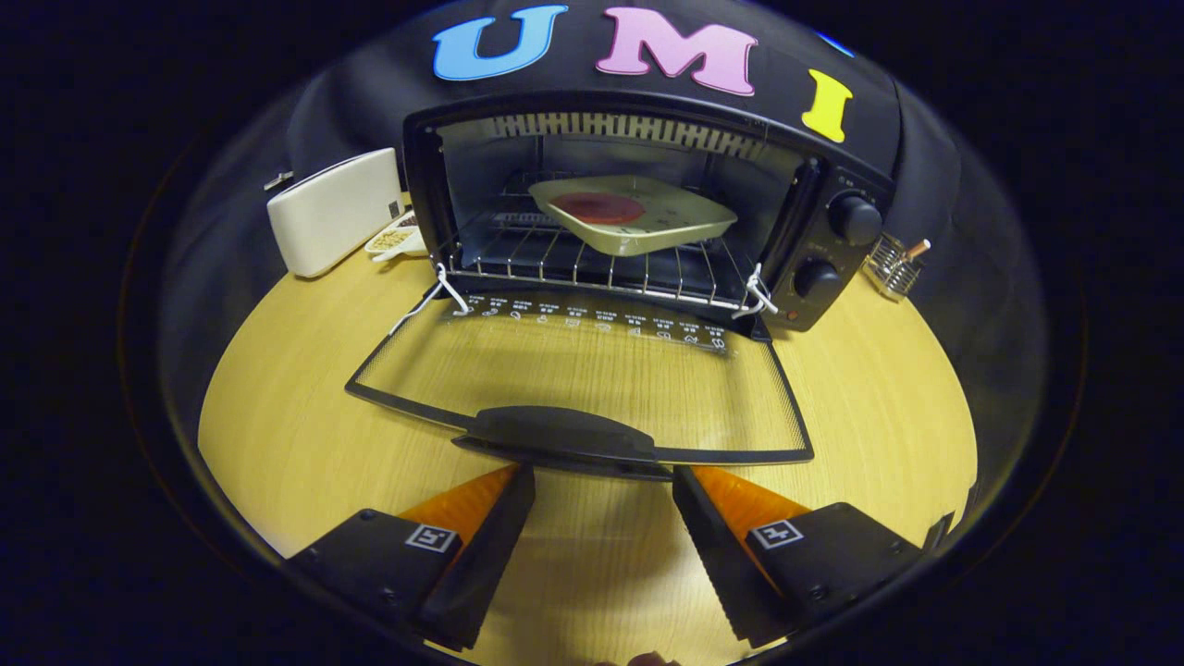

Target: Open the toaster oven, put the food inside, and close the toaster oven door.

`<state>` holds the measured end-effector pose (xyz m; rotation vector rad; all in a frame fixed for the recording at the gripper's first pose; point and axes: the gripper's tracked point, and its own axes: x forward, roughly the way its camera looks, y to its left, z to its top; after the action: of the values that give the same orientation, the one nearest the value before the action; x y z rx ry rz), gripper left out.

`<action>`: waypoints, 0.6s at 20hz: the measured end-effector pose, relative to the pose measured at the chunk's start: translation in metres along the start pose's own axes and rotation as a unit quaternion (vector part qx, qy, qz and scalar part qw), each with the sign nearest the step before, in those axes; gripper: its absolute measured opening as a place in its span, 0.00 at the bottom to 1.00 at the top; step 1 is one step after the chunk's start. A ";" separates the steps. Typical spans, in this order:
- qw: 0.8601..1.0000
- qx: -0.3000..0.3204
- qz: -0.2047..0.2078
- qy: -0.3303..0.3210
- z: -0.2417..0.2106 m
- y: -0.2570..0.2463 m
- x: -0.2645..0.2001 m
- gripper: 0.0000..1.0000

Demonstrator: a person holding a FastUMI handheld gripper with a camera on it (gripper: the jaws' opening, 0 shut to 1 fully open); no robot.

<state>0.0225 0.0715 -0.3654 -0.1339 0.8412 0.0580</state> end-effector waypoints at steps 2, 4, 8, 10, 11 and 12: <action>1.000 -0.005 0.003 -0.014 0.006 -0.001 -0.009 0.99; 1.000 0.008 0.011 -0.026 0.017 -0.001 -0.021 0.99; 0.996 0.028 0.033 -0.075 0.054 -0.004 -0.049 1.00; 0.993 0.030 0.034 -0.107 0.077 -0.008 -0.053 1.00; 0.992 0.034 0.034 -0.118 0.090 -0.010 -0.054 1.00; 0.991 0.036 0.033 -0.125 0.101 -0.012 -0.058 1.00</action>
<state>0.0598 0.0739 -0.2543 -0.0293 0.5957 0.1041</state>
